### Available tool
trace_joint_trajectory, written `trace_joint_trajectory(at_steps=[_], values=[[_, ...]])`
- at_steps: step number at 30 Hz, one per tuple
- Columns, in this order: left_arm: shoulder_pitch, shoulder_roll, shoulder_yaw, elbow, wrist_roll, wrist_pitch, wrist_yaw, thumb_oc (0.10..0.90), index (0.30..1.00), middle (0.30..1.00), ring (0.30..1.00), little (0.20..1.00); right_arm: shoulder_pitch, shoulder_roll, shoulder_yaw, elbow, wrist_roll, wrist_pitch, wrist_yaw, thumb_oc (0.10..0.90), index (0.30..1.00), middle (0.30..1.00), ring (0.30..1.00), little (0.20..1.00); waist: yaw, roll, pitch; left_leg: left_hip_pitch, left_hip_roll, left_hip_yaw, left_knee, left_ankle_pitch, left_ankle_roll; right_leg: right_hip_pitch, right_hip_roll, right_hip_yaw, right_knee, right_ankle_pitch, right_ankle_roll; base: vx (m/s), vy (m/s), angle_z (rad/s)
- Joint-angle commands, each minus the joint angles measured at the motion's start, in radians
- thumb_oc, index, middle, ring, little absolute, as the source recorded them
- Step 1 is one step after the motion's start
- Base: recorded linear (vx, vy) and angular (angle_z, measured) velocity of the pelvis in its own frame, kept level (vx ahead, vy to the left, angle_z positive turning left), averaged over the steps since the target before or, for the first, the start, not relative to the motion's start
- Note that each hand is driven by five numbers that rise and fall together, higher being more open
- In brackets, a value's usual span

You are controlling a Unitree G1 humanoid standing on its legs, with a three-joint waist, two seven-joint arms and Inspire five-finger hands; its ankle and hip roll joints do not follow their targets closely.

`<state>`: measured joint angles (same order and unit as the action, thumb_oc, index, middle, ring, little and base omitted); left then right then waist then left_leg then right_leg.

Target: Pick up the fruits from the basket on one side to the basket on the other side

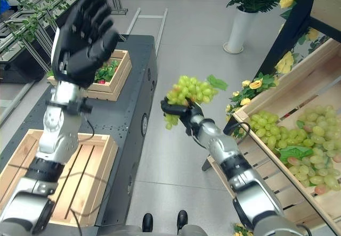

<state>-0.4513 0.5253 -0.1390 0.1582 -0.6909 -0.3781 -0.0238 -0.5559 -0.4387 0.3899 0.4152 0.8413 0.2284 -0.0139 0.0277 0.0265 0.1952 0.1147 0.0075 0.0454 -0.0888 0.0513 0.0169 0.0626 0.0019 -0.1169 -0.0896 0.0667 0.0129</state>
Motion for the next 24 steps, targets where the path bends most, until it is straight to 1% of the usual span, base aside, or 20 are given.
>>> trace_joint_trajectory(at_steps=[1,5,6,7,8,10,14,15,16,18,19,20,21,23,24], values=[[0.022,0.020,0.004,0.082,0.111,-0.148,0.036,0.800,0.900,0.900,0.900,0.900,0.006,0.017,-0.097,-0.120,-0.045,-0.177,0.110,0.400,0.300,0.300,0.300,0.300,0.001,-0.052,-0.200,-0.014,-0.037,-0.013,0.002,-0.078,0.011,0.024,-0.019,0.012,0.002,-0.039,0.007,0.00,0.000,0.00],[0.081,-0.009,0.013,0.110,0.143,-0.144,0.048,0.800,0.900,0.900,0.900,0.900,0.067,0.008,-0.124,-0.176,-0.084,-0.193,0.142,0.400,0.300,0.300,0.300,0.300,-0.012,-0.054,-0.194,-0.010,-0.035,-0.003,0.002,-0.079,0.013,0.023,-0.017,0.023,0.002,-0.036,0.009,0.02,0.029,-0.07],[0.115,-0.027,0.017,0.132,0.148,-0.120,0.041,0.800,0.900,0.900,0.900,0.900,0.103,0.004,-0.138,-0.212,-0.126,-0.194,0.171,0.400,0.300,0.300,0.300,0.300,-0.021,-0.056,-0.189,-0.007,-0.034,0.005,0.002,-0.080,0.014,0.023,-0.016,0.031,0.002,-0.033,0.011,0.03,0.049,-0.12],[0.137,-0.041,0.016,0.149,0.129,-0.100,0.014,0.800,0.900,0.900,0.900,0.900,0.130,-0.007,-0.142,-0.240,-0.150,-0.188,0.201,0.400,0.300,0.300,0.300,0.300,-0.028,-0.058,-0.187,-0.006,-0.032,0.012,0.002,-0.081,0.014,0.021,-0.015,0.036,0.002,-0.031,0.012,0.02,0.060,-0.09],[0.157,-0.050,0.010,0.165,0.109,-0.066,-0.030,0.800,0.900,0.900,0.900,0.900,0.151,-0.025,-0.146,-0.271,-0.149,-0.181,0.222,0.400,0.300,0.300,0.300,0.300,-0.035,-0.058,-0.186,-0.006,-0.031,0.020,0.002,-0.083,0.014,0.018,-0.014,0.042,0.002,-0.029,0.013,0.00,0.046,-0.08],[0.187,-0.062,-0.005,0.179,0.110,-0.056,-0.060,0.800,0.900,0.900,0.900,0.900,0.171,-0.055,-0.164,-0.318,-0.136,-0.157,0.239,0.400,0.300,0.300,0.300,0.300,-0.045,-0.059,-0.182,-0.004,-0.029,0.030,0.002,-0.083,0.015,0.015,-0.012,0.052,0.002,-0.026,0.014,0.00,0.049,-0.12],[0.240,-0.084,-0.030,0.222,0.084,-0.028,-0.127,0.800,0.900,0.900,0.900,0.900,0.221,-0.120,-0.205,-0.397,-0.155,-0.123,0.328,0.400,0.300,0.300,0.300,0.300,-0.068,-0.064,-0.173,-0.002,-0.025,0.059,0.002,-0.089,0.016,0.005,-0.009,0.075,0.002,-0.017,0.018,0.00,0.063,-0.19],[0.242,-0.086,-0.032,0.226,0.078,-0.024,-0.130,0.800,0.900,0.900,0.900,0.900,0.224,-0.126,-0.207,-0.402,-0.158,-0.120,0.333,0.400,0.300,0.300,0.300,0.300,-0.070,-0.064,-0.172,-0.001,-0.025,0.062,0.002,-0.090,0.017,0.004,-0.008,0.078,0.002,-0.017,0.019,-0.01,0.066,-0.19],[0.255,-0.105,-0.036,0.243,0.074,-0.021,-0.122,0.800,0.900,0.900,0.900,0.900,0.250,-0.152,-0.223,-0.432,-0.175,-0.110,0.357,0.400,0.300,0.300,0.300,0.300,-0.083,-0.068,-0.168,0.001,-0.023,0.077,0.002,-0.093,0.018,0.001,-0.007,0.088,0.002,-0.013,0.021,-0.01,0.063,-0.26],[0.259,-0.113,-0.036,0.256,0.065,-0.023,-0.122,0.800,0.900,0.900,0.900,0.900,0.259,-0.167,-0.234,-0.440,-0.181,-0.105,0.374,0.400,0.300,0.300,0.300,0.300,-0.089,-0.070,-0.166,0.003,-0.022,0.086,0.002,-0.095,0.018,-0.001,-0.007,0.094,0.002,-0.011,0.023,-0.01,0.049,-0.25],[0.274,-0.136,-0.026,0.274,0.021,-0.006,-0.116,0.800,0.900,0.900,0.900,0.900,0.285,-0.202,-0.260,-0.467,-0.181,-0.100,0.399,0.400,0.300,0.300,0.300,0.300,-0.102,-0.076,-0.162,0.006,-0.020,0.102,0.002,-0.098,0.019,-0.004,-0.006,0.105,0.002,-0.007,0.025,-0.01,0.030,-0.24],[0.275,-0.137,-0.026,0.275,0.016,-0.004,-0.116,0.800,0.900,0.900,0.900,0.900,0.286,-0.203,-0.261,-0.469,-0.183,-0.100,0.401,0.400,0.300,0.300,0.300,0.300,-0.102,-0.076,-0.161,0.007,-0.020,0.103,0.002,-0.098,0.020,-0.004,-0.006,0.106,0.002,-0.006,0.025,-0.01,0.042,-0.26],[0.285,-0.163,-0.016,0.304,-0.027,0.014,-0.118,0.800,0.900,0.900,0.900,0.900,0.304,-0.223,-0.281,-0.490,-0.187,-0.096,0.415,0.400,0.300,0.300,0.300,0.300,-0.113,-0.080,-0.159,0.009,-0.019,0.115,0.002,-0.100,0.021,-0.007,-0.005,0.117,0.002,-0.003,0.026,-0.02,0.027,-0.19],[0.292,-0.184,-0.014,0.335,-0.020,0.013,-0.121,0.800,0.900,0.900,0.900,0.900,0.316,-0.242,-0.303,-0.513,-0.199,-0.089,0.421,0.400,0.300,0.300,0.300,0.300,-0.126,-0.084,-0.157,0.010,-0.019,0.126,0.002,-0.101,0.022,-0.011,-0.002,0.131,0.002,0.001,0.027,-0.02,0.027,-0.20],[0.297,-0.195,-0.022,0.347,0.004,0.010,-0.109,0.800,0.900,0.900,0.900,0.900,0.323,-0.261,-0.323,-0.543,-0.194,-0.073,0.422,0.400,0.300,0.300,0.300,0.300,-0.137,-0.087,-0.155,0.010,-0.018,0.136,0.002,-0.103,0.023,-0.017,0.000,0.143,0.002,0.006,0.029,-0.03,0.023,-0.23]])
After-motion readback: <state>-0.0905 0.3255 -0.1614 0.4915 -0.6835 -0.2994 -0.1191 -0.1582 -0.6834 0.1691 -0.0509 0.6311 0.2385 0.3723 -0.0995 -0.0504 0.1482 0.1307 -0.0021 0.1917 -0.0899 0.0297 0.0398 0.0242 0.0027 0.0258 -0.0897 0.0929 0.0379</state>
